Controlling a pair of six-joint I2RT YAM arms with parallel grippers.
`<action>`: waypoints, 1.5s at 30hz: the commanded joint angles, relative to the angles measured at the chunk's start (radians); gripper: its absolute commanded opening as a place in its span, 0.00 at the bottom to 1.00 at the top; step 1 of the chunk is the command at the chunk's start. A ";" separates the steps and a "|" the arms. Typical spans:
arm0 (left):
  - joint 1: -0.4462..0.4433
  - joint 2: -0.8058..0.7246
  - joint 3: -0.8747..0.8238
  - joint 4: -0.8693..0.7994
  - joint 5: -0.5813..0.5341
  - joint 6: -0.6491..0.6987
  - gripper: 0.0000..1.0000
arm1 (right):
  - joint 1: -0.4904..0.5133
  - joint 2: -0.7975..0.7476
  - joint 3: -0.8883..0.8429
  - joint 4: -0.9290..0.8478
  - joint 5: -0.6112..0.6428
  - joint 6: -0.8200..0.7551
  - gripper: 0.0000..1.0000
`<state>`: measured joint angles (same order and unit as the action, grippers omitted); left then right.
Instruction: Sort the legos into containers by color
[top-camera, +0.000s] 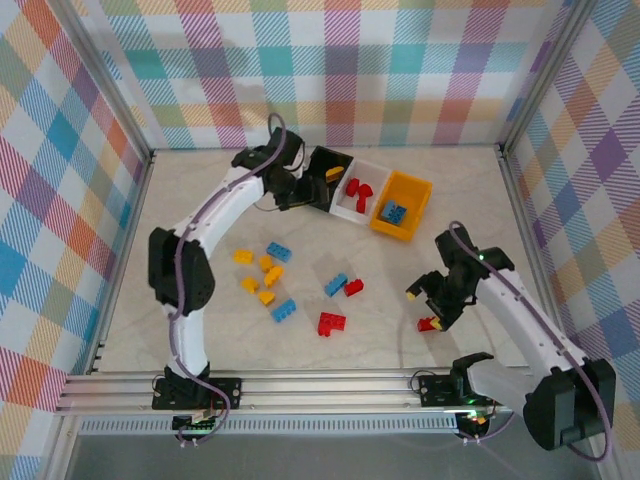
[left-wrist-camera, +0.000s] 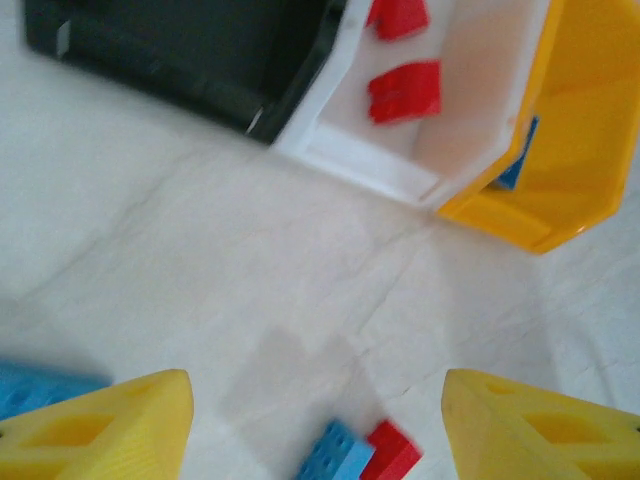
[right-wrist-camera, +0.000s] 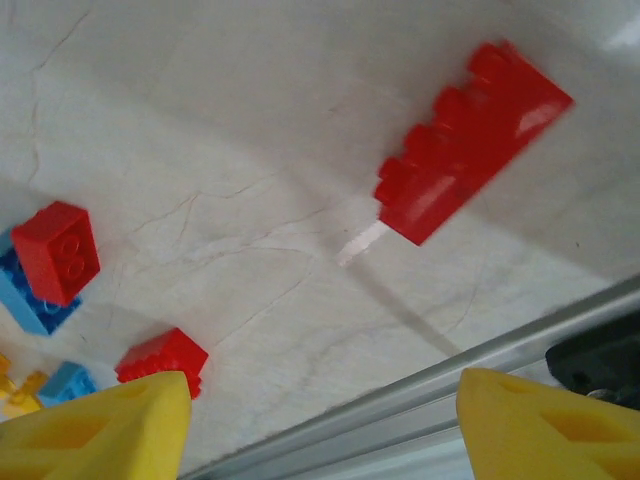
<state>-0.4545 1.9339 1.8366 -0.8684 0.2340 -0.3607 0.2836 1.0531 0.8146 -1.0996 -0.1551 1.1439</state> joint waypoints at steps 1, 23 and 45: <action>0.012 -0.106 -0.146 0.003 -0.072 0.048 0.68 | -0.002 -0.022 -0.055 0.012 0.057 0.268 0.70; 0.083 -0.448 -0.505 -0.003 -0.115 0.058 0.73 | -0.009 0.241 -0.140 0.184 0.106 0.410 0.64; 0.133 -0.445 -0.568 0.003 -0.066 0.102 0.73 | 0.012 0.419 0.293 0.199 0.138 0.151 0.17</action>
<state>-0.3283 1.5043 1.3003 -0.8608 0.1459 -0.2855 0.2787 1.4235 0.9894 -0.9054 -0.0113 1.3945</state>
